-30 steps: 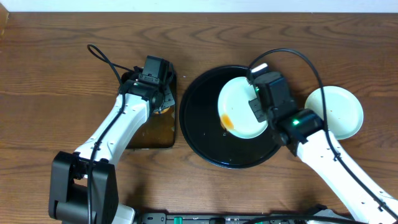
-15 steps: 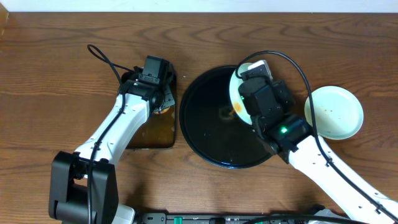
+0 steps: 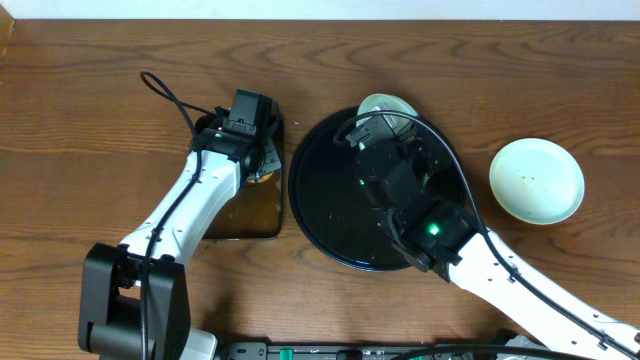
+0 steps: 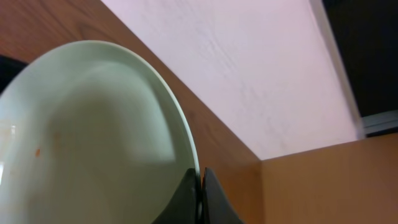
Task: Clean dirty plates on tray and stack at the side
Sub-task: 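Lift the mint plate with the right gripper and carry it right, then lower the mint plate onto the plate stack and release it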
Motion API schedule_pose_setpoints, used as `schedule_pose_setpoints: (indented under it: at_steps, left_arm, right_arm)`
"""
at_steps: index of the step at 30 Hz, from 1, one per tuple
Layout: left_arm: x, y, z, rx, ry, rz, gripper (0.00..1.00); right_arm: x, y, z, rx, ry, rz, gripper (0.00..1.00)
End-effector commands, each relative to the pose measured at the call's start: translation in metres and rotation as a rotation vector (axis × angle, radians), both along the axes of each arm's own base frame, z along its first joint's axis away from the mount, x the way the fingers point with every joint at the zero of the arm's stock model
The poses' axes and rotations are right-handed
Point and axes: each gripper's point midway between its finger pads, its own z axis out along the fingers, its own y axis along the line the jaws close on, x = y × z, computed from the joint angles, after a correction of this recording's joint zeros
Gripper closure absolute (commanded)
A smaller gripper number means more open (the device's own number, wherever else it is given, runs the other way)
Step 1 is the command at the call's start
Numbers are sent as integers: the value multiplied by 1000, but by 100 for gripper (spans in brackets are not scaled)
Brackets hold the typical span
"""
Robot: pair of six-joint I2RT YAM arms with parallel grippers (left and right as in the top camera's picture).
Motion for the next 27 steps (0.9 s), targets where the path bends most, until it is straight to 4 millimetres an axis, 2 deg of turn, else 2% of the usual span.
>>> schedule_pose_setpoints:
  at_steps: [1, 10, 14, 16, 20, 27]
  left_arm:
    - [-2, 6, -6, 25, 12, 6, 89]
    - [-2, 6, -6, 25, 12, 6, 89]
    - [-2, 6, -6, 25, 13, 6, 89]
    - [-2, 6, -6, 25, 13, 6, 89]
    - [-2, 6, -6, 25, 13, 6, 89]
    - [-2, 6, -6, 25, 13, 6, 89]
  right_arm:
    - [-1, -5, 9, -68, -18, -25, 99]
    - [-1, -6, 9, -63, -20, -27, 99]
    - [5, -22, 7, 4, -34, -94, 99]
    - [10, -40, 5, 49, -41, -162, 99]
    - [20, -92, -6, 158, -44, -328, 99]
    - [24, -187, -51, 404, 75, -564, 99]
